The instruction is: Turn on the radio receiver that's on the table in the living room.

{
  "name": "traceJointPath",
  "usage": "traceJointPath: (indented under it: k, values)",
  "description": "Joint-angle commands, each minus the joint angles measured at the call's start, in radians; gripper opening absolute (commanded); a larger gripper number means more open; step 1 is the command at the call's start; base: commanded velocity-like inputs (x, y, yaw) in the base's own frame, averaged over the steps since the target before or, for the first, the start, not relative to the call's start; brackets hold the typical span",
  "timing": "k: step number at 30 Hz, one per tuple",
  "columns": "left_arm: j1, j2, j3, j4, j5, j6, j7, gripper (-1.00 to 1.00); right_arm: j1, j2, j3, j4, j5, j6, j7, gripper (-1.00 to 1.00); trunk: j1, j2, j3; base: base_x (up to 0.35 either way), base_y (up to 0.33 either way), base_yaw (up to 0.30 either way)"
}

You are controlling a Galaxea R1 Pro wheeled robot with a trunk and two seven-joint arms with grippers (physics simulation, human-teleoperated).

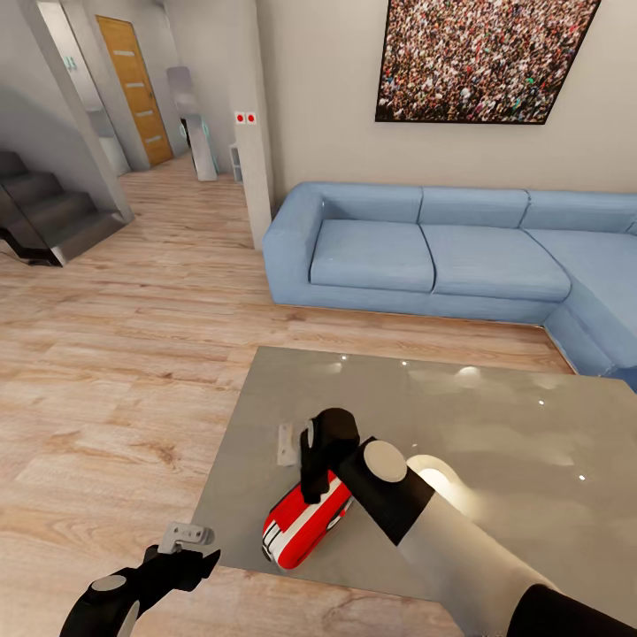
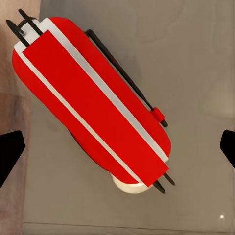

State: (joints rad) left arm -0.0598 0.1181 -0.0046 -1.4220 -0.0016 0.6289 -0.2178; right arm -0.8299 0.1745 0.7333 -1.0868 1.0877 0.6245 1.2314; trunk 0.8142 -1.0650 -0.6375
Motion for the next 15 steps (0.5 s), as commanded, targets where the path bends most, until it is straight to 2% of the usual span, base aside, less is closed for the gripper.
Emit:
traceJointPath:
  k: [1, 7, 15]
  values:
    - [0.000, 0.000, 0.000, 0.000, 0.000, 0.000, 0.000, 1.00, 0.000, 0.000, -0.009, 0.016, 0.000, -0.006, -0.015, 1.00, 0.000, 0.000, 0.000, 0.000, 0.000, 0.000]
    - [0.000, -0.001, 0.000, 0.000, 0.000, 0.000, 0.000, 1.00, 0.000, 0.000, -0.023, 0.058, 0.000, -0.014, -0.059, 1.00, 0.000, 0.000, 0.000, 0.000, 0.000, 0.000]
    - [0.000, -0.004, -0.001, 0.000, -0.001, 0.000, 0.000, 1.00, 0.000, 0.000, -0.024, 0.081, 0.006, -0.016, -0.064, 1.00, 0.000, 0.000, 0.000, 0.000, 0.000, 0.000]
